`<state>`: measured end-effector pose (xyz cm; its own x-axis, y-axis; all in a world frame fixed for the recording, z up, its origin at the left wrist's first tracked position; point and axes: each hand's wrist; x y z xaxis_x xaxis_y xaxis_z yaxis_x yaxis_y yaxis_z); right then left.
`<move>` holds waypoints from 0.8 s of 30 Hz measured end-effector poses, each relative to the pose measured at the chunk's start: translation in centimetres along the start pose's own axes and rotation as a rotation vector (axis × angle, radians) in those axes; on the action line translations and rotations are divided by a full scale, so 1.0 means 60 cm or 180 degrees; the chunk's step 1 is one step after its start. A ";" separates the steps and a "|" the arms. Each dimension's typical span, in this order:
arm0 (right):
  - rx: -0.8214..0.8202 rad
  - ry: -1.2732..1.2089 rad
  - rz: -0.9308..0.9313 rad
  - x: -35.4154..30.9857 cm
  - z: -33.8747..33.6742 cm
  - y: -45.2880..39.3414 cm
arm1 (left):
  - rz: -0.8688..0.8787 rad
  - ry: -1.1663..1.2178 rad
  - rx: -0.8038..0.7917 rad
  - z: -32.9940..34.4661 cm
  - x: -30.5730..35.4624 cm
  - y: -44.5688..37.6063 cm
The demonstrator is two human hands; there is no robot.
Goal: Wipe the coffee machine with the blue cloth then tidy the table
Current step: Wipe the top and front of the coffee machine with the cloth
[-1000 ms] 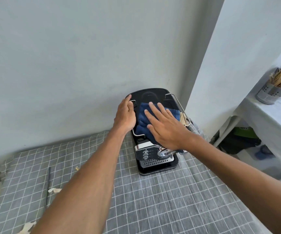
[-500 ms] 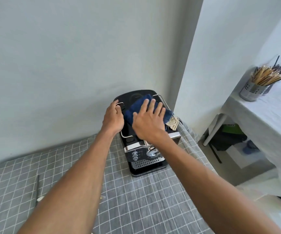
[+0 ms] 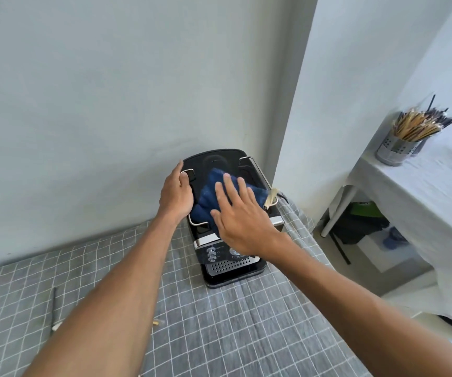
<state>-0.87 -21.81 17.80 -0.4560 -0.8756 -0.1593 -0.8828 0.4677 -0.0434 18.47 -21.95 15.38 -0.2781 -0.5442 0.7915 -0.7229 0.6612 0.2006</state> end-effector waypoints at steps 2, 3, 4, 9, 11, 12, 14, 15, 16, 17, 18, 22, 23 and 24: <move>0.0010 -0.0072 0.0396 0.003 0.001 -0.006 | -0.0077 -0.0012 0.0021 0.003 0.001 0.000; -0.0019 -0.0141 0.0643 0.000 -0.005 -0.025 | -0.0117 -0.0018 0.0010 0.003 0.001 0.000; -0.0056 -0.0234 0.0838 -0.004 -0.014 -0.048 | -0.0139 -0.0013 -0.0013 0.002 0.001 0.001; -0.0109 -0.0041 0.0020 0.012 -0.020 -0.069 | -0.0109 0.0062 -0.0044 -0.004 0.002 0.007; -0.0136 -0.0026 -0.0407 0.032 -0.012 -0.037 | -0.0088 0.0100 -0.0022 -0.002 0.003 0.010; -0.0137 -0.0083 -0.0409 0.040 -0.011 -0.033 | -0.0072 0.0119 0.0004 0.000 0.003 0.010; -0.0155 -0.0191 -0.0170 0.041 -0.018 -0.054 | -0.0042 0.0119 0.0017 0.001 0.003 0.009; -0.0165 -0.0193 0.0000 0.037 -0.023 -0.074 | -0.0027 0.0122 0.0021 0.001 0.002 0.008; -0.0157 -0.0218 0.0143 0.033 -0.025 -0.092 | -0.0021 0.0124 0.0019 0.001 0.001 0.008; -0.0127 -0.0230 0.0188 0.030 -0.025 -0.106 | -0.0016 0.0116 0.0014 0.000 0.000 0.008; -0.0089 -0.0219 0.0114 0.031 -0.024 -0.110 | -0.0020 0.0111 0.0005 -0.001 0.000 0.008; -0.0109 -0.0209 -0.0464 0.064 -0.011 -0.083 | 0.0056 0.0158 0.0072 -0.003 0.004 0.016; -0.0146 -0.0165 -0.0407 0.068 -0.012 -0.088 | 0.0062 0.0163 0.0082 -0.003 0.005 0.018; -0.0183 -0.0157 -0.0274 0.069 -0.016 -0.100 | 0.0061 0.0159 0.0063 -0.004 0.007 0.020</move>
<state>2.44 -28.38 18.35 -0.3734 -0.9045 -0.2059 -0.9241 0.3821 -0.0027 17.65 -21.24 16.08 -0.2604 -0.5048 0.8230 -0.7303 0.6605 0.1740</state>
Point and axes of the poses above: each hand's wrist, its own y-axis away from the middle knuckle, its own z-axis out of the palm, x = y × z, and after that the axes turned 15 degrees about -z, right-handed
